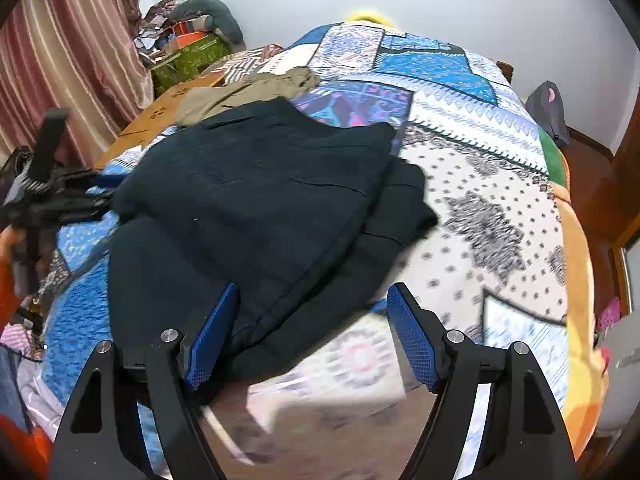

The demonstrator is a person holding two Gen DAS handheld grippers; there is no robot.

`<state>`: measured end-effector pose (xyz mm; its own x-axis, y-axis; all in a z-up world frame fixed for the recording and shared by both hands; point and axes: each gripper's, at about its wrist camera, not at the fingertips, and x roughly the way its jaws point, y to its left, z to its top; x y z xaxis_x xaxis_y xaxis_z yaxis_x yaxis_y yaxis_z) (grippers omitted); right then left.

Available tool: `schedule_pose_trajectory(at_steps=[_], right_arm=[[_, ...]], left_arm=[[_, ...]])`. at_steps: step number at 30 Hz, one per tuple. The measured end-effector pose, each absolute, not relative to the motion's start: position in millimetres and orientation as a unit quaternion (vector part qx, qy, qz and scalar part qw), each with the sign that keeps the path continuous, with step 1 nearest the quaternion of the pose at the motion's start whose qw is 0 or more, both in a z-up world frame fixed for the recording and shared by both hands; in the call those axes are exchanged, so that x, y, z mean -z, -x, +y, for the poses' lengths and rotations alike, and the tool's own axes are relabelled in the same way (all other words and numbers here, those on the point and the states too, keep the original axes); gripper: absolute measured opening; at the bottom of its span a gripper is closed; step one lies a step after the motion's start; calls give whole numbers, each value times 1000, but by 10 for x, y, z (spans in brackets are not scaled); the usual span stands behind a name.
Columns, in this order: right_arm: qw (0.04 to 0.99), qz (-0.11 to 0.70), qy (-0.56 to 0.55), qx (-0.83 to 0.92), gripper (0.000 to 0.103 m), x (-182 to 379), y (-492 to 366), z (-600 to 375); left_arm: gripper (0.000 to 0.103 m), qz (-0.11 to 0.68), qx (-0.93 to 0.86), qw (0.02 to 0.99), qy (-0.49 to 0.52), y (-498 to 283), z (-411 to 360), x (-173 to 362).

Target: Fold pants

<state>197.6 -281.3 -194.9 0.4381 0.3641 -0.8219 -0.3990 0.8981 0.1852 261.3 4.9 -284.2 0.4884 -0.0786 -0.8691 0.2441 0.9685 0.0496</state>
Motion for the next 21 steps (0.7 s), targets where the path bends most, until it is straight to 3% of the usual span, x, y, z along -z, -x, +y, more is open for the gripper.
schedule_pose_trajectory(at_steps=[9,17,19,21], right_arm=[[857,474,77,-188,72,2016,-2413,-3128],[870,456,53,-181,72,1843,-2498,-3255],[876,439,27,-201,72,1710,-2473,-3238],[881,421,9,-218,72,1595,-2434,-3171]], left_arm=[[47,494,105,863,-24,-2440,-203,2716],[46,455,109,883,-24,-2663,-182,2291],[41,437,127,890,-21,-2762,-231,2117],[24,428,151,891,-20,-2843,-328,2019]])
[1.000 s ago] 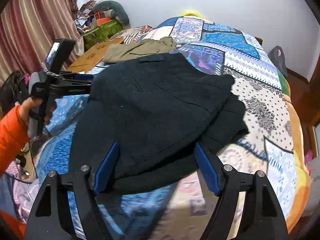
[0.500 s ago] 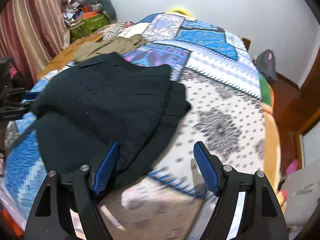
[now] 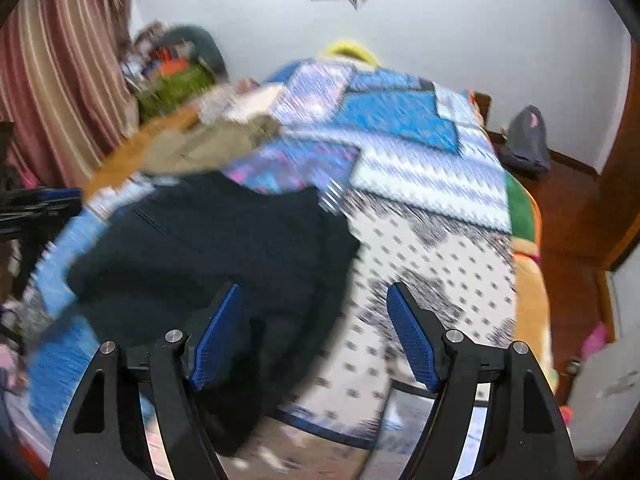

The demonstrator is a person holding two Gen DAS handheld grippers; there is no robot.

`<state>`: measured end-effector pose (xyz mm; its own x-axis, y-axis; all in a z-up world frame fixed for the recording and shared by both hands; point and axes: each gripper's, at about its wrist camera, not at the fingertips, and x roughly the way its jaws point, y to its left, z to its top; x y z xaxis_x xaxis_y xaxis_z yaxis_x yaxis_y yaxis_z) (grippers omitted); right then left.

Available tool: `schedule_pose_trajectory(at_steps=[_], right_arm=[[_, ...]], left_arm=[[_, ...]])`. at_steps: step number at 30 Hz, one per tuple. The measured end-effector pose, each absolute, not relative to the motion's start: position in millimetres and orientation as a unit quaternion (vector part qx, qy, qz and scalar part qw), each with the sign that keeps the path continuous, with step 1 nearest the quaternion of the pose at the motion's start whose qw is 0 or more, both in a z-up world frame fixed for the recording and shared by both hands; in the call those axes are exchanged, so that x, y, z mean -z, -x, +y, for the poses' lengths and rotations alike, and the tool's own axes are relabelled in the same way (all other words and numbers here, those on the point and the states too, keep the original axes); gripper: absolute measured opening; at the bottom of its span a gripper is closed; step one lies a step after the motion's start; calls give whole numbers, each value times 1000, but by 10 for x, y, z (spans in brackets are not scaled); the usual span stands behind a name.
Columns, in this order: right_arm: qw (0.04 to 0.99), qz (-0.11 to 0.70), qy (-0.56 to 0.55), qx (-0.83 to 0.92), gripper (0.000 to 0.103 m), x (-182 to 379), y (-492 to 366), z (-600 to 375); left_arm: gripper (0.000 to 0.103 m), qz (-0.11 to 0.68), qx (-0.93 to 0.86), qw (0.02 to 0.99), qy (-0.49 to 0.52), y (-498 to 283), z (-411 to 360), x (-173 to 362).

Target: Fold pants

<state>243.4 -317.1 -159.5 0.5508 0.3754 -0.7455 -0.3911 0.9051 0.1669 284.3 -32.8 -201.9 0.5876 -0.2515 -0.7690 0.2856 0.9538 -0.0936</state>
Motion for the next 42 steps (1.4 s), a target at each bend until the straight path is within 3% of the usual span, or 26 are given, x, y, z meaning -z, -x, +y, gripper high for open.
schedule_pose_trajectory(at_steps=[3,5,14,19,23,27,32,35,37,39,42], right_arm=[[884,399,-4,-244,69,1487,-2407,-2990],[880,393,-4,-267,61,1496,-2425,-2817],[834,451,37,-316,44,1931,-2480,-2359],[832,454,72,-311,43,1917,-2326,-2465],[831,467,51,-298,42,1930,-2160,-2691],[833,473,6,-287,42,1894,-2013,-2915],[842,471,31,-262,46,1746,-1895,-2955],[849,469,19,-243,46,1651,-1855,-3086],[858,463,14,-221,46,1585,-1837,-3182],[869,454,12,-198,46,1518,-1838,-3252],[870,455,-2,-188,53,1489,-1871,-3307]], left_arm=[[12,424,197,884,-17,-2927,-555,1974],[9,428,221,876,-22,-2946,-720,2028],[3,453,216,857,-118,-3076,-1029,2765],[3,417,153,874,-197,-3118,-1026,2793],[3,447,178,867,-130,-3279,-810,2803],[3,453,180,864,-129,-3284,-799,2752],[5,438,153,878,-115,-3222,-606,2397],[12,439,145,882,-87,-3158,-421,2217],[25,440,137,885,-72,-3083,-311,2124],[49,440,131,886,-61,-3007,-255,2083],[64,449,147,880,-42,-2887,-253,2083]])
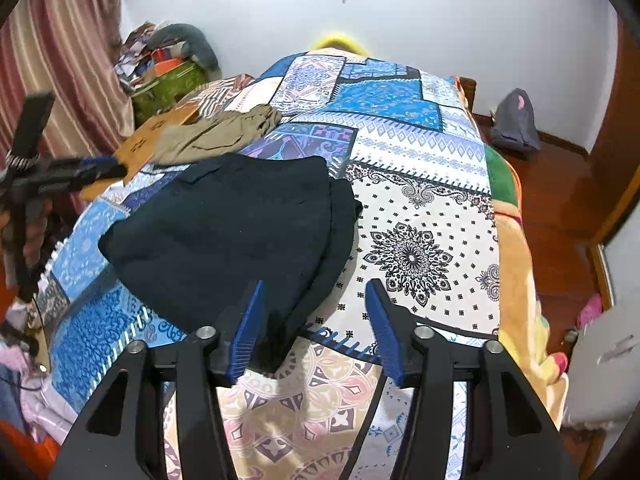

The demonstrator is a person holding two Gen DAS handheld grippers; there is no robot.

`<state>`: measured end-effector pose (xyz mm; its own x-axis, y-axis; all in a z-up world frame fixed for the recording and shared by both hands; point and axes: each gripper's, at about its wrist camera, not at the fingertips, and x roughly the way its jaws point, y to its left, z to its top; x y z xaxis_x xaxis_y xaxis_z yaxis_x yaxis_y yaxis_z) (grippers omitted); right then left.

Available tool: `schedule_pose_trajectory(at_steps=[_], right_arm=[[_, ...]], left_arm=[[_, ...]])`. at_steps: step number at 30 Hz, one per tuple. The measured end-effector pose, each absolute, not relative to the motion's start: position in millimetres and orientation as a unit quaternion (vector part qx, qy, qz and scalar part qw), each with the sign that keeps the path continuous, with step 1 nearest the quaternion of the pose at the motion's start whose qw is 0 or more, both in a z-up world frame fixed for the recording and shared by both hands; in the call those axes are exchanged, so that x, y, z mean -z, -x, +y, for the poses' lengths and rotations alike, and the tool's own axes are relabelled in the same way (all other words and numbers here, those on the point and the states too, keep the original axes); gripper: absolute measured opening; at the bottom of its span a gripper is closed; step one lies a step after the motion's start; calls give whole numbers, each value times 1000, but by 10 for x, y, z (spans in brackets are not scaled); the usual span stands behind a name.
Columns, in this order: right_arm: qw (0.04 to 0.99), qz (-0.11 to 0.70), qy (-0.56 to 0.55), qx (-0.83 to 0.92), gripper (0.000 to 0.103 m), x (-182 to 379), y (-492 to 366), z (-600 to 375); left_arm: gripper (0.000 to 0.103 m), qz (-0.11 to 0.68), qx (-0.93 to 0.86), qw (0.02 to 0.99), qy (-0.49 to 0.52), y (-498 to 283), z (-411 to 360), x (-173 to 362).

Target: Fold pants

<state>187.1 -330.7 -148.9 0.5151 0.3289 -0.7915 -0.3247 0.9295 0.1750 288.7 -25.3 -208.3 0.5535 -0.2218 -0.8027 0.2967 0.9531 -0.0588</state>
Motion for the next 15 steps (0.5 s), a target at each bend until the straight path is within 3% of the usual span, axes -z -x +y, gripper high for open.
schedule_pose_trajectory(at_steps=[9,15], right_arm=[[855,472,-32,-211,55,1713,-1934,-3110],[852,475,-25,-217,58,1829,-1914,-3069]], left_arm=[[70,476,160,861,-80,-2577,-472,2513],[68,492,108,862,-51,-2560,-35,2648]])
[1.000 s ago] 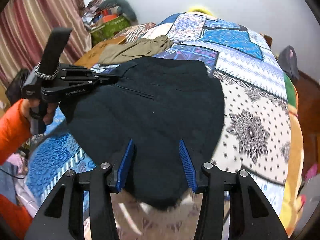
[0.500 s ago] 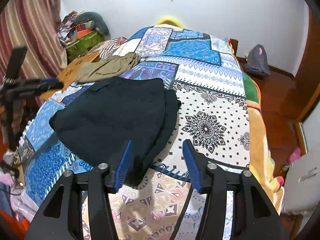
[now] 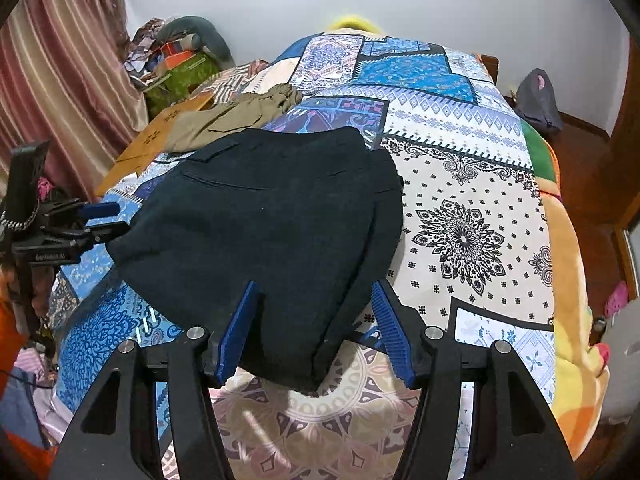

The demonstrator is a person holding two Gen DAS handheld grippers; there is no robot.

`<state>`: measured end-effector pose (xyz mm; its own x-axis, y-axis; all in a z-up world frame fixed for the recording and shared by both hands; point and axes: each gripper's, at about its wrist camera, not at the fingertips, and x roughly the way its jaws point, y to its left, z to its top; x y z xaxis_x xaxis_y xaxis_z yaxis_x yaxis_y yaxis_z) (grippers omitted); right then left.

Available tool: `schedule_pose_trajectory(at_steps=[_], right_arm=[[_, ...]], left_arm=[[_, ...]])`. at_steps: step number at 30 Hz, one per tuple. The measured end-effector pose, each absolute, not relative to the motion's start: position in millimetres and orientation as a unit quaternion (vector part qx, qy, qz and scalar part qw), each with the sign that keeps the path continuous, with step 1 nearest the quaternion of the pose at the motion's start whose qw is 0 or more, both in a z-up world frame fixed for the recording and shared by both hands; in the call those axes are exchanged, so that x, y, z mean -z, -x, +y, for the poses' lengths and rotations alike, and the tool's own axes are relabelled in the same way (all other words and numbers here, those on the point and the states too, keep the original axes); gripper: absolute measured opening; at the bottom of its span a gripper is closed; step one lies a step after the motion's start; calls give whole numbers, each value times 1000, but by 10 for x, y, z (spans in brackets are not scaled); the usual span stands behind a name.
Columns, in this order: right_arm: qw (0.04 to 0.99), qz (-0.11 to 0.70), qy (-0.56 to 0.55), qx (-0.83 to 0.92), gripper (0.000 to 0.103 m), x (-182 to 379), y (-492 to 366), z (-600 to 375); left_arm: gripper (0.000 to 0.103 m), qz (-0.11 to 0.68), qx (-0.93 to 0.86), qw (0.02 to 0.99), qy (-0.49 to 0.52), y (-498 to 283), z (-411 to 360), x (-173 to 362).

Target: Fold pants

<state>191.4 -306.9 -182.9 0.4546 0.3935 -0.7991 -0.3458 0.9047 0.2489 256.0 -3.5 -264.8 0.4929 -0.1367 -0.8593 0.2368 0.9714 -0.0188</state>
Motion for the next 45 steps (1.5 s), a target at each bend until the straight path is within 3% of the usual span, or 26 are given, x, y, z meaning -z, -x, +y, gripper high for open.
schedule_pose_trajectory(at_steps=[3,10,13,15,27,32,40,45], right_arm=[[853,476,-28,-214,58,1807,-1904,-3103],[870,456,-26,-185,61,1624,-1923,-3236],[876,444,-39,-187,72,1564,-1940,-3265],[874,443,-39,-193,72,1557,-1961,-3245],[818,529,-85,-209,72,2071,-2320,-3195],[797,550,-114,-223,82,2213,-2458,-3184],[784,554,-92,-264,90,2252,-2607,-3018],[783,544,-88,-287,82,2251,-2647,-2995]], left_arm=[[62,505,56,856,-96,-2540,112,2746],[62,479,78,873,-48,-2592,197,2433],[71,457,116,881,-30,-2653,17,2237],[80,454,141,879,-15,-2717,-95,2178],[82,525,200,827,0,-3144,-575,2661],[87,544,209,813,10,-3273,-621,2794],[87,557,233,797,12,-3496,-787,2889],[72,548,237,802,4,-3552,-834,2850]])
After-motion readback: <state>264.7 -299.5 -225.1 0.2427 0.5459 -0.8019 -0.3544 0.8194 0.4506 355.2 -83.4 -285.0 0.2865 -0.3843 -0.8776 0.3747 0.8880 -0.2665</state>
